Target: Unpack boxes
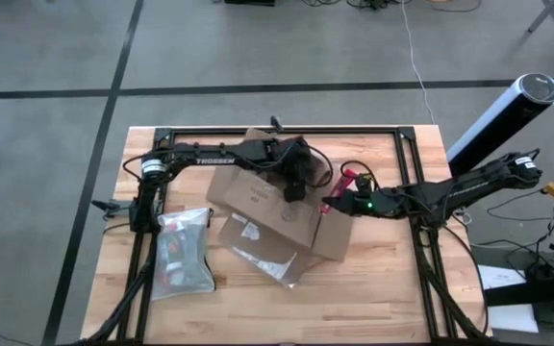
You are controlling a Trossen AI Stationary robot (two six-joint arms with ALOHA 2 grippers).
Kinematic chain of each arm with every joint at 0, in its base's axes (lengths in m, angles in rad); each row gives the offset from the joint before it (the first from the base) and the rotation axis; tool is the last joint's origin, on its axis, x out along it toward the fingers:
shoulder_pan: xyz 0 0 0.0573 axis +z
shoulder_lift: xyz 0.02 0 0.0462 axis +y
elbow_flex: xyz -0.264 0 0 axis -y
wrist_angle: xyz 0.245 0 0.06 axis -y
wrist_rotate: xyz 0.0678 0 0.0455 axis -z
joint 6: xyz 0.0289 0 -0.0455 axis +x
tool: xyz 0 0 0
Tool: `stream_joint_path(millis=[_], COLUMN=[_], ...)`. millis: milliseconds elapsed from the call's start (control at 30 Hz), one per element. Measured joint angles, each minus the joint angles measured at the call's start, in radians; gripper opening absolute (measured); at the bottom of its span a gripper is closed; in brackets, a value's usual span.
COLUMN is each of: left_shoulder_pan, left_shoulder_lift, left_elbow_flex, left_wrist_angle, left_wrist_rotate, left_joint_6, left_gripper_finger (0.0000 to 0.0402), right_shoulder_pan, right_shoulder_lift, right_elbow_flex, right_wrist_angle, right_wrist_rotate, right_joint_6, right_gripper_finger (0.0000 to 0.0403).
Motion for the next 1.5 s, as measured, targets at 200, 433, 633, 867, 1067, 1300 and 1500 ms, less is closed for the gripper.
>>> stream_joint_path(millis=[200,433,633,867,1067,1300,1500], left_shoulder_pan=[-0.036,-0.047,-0.074,-0.131,-0.155,-0.174,-0.18], left_shoulder_lift=[-0.013,-0.02,-0.022,-0.022,-0.022,-0.022,-0.022], left_elbow_flex=[0.156,0.403,0.486,0.426,0.362,0.334,0.338], left_wrist_angle=[-0.158,-0.368,-0.453,-0.474,-0.485,-0.498,-0.497], left_wrist_rotate=[0.062,0.35,0.498,0.508,0.489,0.49,0.49], left_joint_6=[0.05,0.023,-0.039,-0.055,-0.14,-0.196,-0.207], left_gripper_finger=[0.0,0.0017,0.0095,0.0228,0.0281,0.0273,0.0272], right_shoulder_pan=[-0.018,-0.032,-0.042,-0.079,-0.145,-0.254,-0.313], right_shoulder_lift=[-0.003,0.015,0.022,0.023,0.02,-0.012,-0.099], right_elbow_flex=[0.0,0.0,-0.001,-0.002,-0.002,0.003,-0.005], right_wrist_angle=[-0.033,-0.041,-0.044,-0.129,-0.238,-0.422,-0.448], right_wrist_rotate=[-0.057,-0.061,-0.054,-0.018,0.086,0.1,0.146], right_joint_6=[-0.001,-0.023,-0.042,-0.11,-0.17,-0.144,-0.115], right_gripper_finger=[0.0014,0.0014,0.0014,0.0014,0.0014,0.0014,0.0014])
